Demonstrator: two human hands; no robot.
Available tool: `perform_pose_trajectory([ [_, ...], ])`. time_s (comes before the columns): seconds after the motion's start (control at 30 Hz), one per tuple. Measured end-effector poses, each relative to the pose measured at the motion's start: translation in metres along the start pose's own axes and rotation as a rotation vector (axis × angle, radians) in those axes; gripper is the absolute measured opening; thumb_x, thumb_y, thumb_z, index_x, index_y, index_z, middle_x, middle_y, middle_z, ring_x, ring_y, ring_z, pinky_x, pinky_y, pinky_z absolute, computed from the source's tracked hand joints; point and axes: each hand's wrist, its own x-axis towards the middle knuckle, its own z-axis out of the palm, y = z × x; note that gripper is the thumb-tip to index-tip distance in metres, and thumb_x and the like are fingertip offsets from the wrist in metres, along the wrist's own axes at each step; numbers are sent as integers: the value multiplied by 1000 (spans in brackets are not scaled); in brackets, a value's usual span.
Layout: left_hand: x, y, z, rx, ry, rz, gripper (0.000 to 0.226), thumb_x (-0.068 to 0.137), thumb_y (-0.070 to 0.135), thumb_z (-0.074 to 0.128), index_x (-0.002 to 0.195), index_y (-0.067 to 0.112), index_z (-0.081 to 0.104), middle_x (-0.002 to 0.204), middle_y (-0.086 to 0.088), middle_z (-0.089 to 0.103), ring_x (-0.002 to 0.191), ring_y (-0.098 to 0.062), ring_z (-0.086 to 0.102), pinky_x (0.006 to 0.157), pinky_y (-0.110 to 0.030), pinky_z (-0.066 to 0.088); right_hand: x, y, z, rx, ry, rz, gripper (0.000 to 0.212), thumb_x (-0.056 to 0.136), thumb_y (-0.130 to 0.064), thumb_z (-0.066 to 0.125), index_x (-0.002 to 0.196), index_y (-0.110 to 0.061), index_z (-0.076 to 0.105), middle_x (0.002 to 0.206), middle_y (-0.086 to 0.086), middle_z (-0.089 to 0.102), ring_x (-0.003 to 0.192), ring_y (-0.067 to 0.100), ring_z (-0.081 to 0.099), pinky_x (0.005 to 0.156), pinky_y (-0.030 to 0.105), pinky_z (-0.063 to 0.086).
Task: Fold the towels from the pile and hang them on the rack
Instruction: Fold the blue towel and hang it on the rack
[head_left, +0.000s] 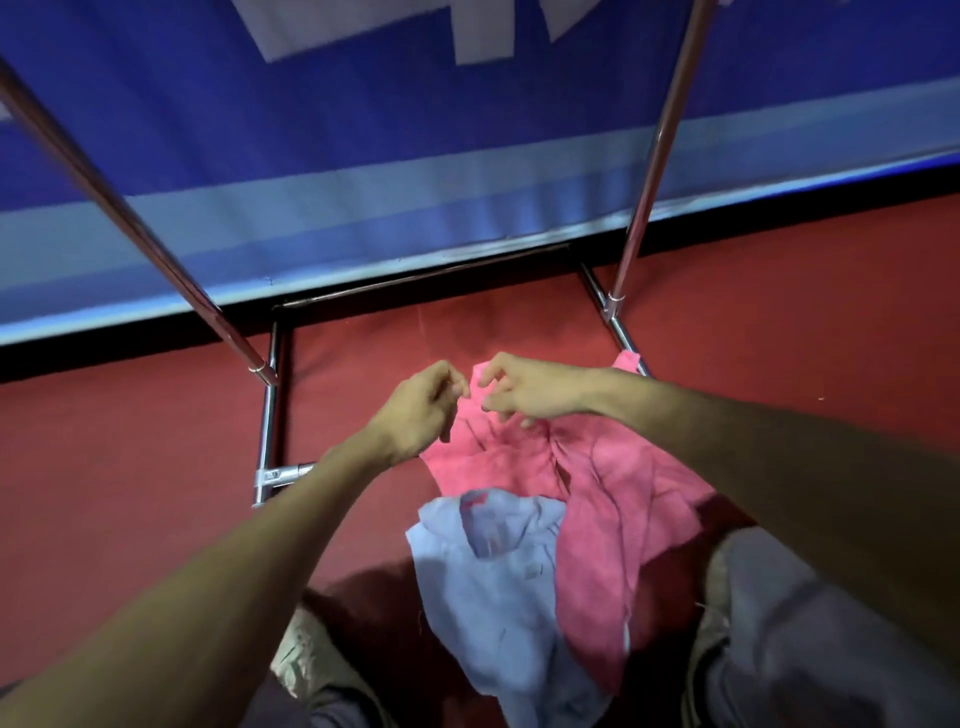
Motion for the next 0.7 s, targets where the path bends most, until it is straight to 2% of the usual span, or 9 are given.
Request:
perform_pose_trajectory([
  [0.1,-19,4,-4,20,6,-98,18,96,9,46,81,18,52,65,-2,59,58,-17,57,58,-26,45,-21,-10,-4,-68,-70,-46,40,91,-17,58,127,-8,43,95,17,62,73,23,53,61,33,45],
  [0.2,-30,-13,6,97,-73,-212,13,92,6,48,95,13,58,75,-2,61,68,-19,59,62,-24,46,-25,-6,0,-198,-100,-32,40,90,-19,58,128,-14,47,110,17,66,80,24,58,73,39,52],
  [0.27,-34,-31,16,120,-141,-286,15,90,4,48,92,15,58,79,-3,61,73,-21,58,66,-27,48,-21,0,8,-254,-131,-18,39,89,-21,58,127,-15,49,114,16,65,83,24,59,78,40,52],
  [0.37,-35,-60,36,110,-236,-360,15,90,5,49,85,16,57,89,-7,59,79,-22,56,73,-34,49,-8,14,26,-328,-175,-31,35,91,-20,57,125,-14,54,120,9,63,93,24,60,74,28,44],
  [0.47,-28,-88,59,185,-284,-388,20,91,8,51,107,8,63,108,-10,62,94,-24,56,79,-28,43,14,38,55,-345,-182,-30,33,91,-14,53,123,-12,57,129,4,59,115,23,55,86,20,37],
  [0.53,-23,-103,74,221,-290,-406,27,91,12,53,117,11,62,121,-9,62,108,-27,57,85,-27,43,32,58,76,-322,-174,-12,32,89,-13,51,120,-14,59,129,5,60,114,23,56,95,25,42],
  [0.57,-20,-109,81,235,-289,-413,29,91,14,53,119,13,61,123,-8,61,112,-27,56,86,-26,42,40,68,84,-298,-167,-5,33,88,-12,51,119,-15,59,127,5,61,110,21,57,94,27,44],
  [0.63,-13,-122,94,242,-258,-438,31,91,17,52,121,17,61,124,-7,61,112,-27,56,85,-25,43,52,84,99,-240,-159,-19,36,87,-8,52,122,-13,58,125,7,62,102,16,57,90,25,44],
  [0.7,-8,-135,104,236,-228,-450,35,89,16,53,123,21,60,125,-6,61,112,-28,57,89,-24,44,60,95,112,-229,-184,-73,43,87,-3,54,129,-11,54,127,9,61,109,18,57,95,28,43],
])
